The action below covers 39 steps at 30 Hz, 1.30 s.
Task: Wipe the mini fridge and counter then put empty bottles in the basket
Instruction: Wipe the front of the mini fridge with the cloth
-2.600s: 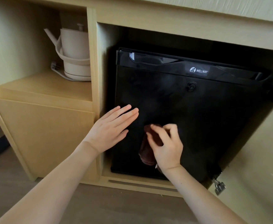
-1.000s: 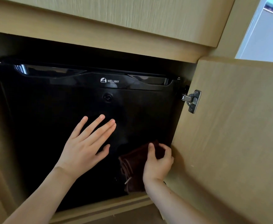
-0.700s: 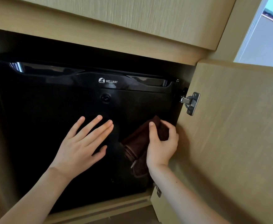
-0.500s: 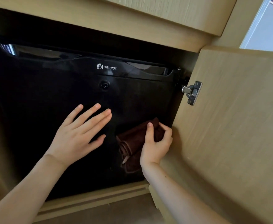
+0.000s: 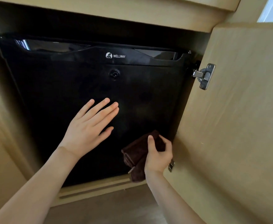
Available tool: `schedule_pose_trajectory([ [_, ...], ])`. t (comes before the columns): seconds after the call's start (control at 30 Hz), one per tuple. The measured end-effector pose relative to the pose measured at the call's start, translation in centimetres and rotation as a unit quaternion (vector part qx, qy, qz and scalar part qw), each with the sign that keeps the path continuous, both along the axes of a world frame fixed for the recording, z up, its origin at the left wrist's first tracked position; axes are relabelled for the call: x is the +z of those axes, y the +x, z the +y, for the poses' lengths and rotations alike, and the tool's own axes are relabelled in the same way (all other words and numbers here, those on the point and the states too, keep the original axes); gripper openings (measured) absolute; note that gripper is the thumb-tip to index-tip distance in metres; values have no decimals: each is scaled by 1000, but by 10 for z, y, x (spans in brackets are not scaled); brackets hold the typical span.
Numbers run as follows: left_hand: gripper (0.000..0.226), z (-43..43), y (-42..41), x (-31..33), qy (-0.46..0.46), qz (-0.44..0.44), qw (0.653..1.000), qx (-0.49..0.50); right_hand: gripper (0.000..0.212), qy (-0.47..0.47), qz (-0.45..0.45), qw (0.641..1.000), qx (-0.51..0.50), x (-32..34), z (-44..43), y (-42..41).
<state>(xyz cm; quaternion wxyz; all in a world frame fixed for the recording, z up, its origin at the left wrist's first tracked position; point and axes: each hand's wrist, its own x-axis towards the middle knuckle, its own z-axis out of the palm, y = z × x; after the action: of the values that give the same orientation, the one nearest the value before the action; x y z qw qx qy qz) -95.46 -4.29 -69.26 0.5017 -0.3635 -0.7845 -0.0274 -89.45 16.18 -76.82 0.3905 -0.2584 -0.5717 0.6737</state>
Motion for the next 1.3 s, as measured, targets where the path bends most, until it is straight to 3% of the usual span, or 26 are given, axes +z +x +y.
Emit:
schedule_pose_trajectory([
  [0.1, 57, -12, 4, -14, -5, -18, 1000, 7, 27, 83, 78, 993, 35, 19, -26, -7],
  [0.17, 58, -20, 7, -27, -5, -31, 999, 21, 29, 81, 83, 993, 22, 10, -42, -11],
  [0.4, 59, -31, 6, -39, -12, -38, 999, 15, 24, 3, -26, 999, 29, -84, -43, 8],
  [0.67, 58, -31, 1, -44, -4, -25, 1000, -2, 31, 154, 89, 984, -25, -26, -40, -10],
  [0.73, 59, -31, 0, -48, 4, -17, 1000, -3, 28, 99, 46, 993, -34, -48, -40, -8],
  [0.83, 58, -30, 0, -50, 13, -13, 1000, -8, 20, -59, -52, 996, -29, -98, -27, 3],
  [0.9, 57, -28, 1, -49, 21, -17, 1000, -13, 19, -81, -92, 992, -28, -110, -16, 4],
  [1.1, 56, -25, 1, -49, 24, -16, 999, -12, 20, -46, 26, 998, -26, -33, -17, -1],
  [1.2, 56, -23, 0, -51, 27, -7, 1000, -12, 22, 32, 116, 993, 16, 21, -15, -7],
  [1.3, 57, -23, -1, -50, 21, -2, 1000, -10, 26, 103, 137, 985, 3, 48, -15, -15],
])
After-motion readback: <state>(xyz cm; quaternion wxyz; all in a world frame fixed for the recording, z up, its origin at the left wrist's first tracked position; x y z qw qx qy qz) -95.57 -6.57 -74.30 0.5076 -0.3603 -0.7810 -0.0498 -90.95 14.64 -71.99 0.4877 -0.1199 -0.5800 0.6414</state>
